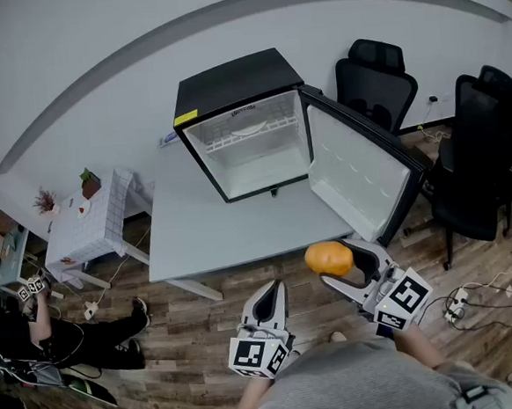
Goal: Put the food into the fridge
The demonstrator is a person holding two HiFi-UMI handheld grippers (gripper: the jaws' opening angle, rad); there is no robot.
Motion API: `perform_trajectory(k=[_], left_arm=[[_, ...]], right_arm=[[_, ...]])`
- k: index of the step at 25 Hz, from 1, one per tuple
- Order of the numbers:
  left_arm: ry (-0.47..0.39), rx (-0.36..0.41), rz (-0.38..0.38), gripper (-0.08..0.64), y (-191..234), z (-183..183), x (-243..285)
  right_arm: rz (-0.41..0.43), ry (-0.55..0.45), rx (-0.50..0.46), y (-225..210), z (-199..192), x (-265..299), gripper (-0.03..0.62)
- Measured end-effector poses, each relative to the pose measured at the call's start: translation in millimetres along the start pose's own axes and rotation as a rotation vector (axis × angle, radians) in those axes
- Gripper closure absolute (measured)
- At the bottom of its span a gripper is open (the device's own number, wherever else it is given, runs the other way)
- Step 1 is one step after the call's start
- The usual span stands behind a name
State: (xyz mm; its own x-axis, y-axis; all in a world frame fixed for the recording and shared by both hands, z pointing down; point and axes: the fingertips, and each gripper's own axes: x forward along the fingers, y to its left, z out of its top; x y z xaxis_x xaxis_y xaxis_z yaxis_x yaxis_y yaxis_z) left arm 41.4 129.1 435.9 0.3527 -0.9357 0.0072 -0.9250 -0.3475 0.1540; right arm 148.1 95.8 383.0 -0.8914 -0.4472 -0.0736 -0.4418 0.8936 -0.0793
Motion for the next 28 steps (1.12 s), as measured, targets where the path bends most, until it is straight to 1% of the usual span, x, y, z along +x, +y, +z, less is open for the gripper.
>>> perform_trajectory(k=[6, 18, 28], left_arm=[[0.033, 0.025, -0.023, 0.549, -1, 3, 3], [0.049, 0.012, -0.056, 0.549, 19, 1, -5], [0.061, 0.005, -0.067, 0.549, 22, -4, 3]], right_arm=[[-0.016, -0.021, 0.013, -1, 3, 3, 0.308], [-0.036, -0.018, -0.003, 11, 4, 23, 0.308], [-0.055, -0.001, 0.0, 4, 2, 26, 0.308]])
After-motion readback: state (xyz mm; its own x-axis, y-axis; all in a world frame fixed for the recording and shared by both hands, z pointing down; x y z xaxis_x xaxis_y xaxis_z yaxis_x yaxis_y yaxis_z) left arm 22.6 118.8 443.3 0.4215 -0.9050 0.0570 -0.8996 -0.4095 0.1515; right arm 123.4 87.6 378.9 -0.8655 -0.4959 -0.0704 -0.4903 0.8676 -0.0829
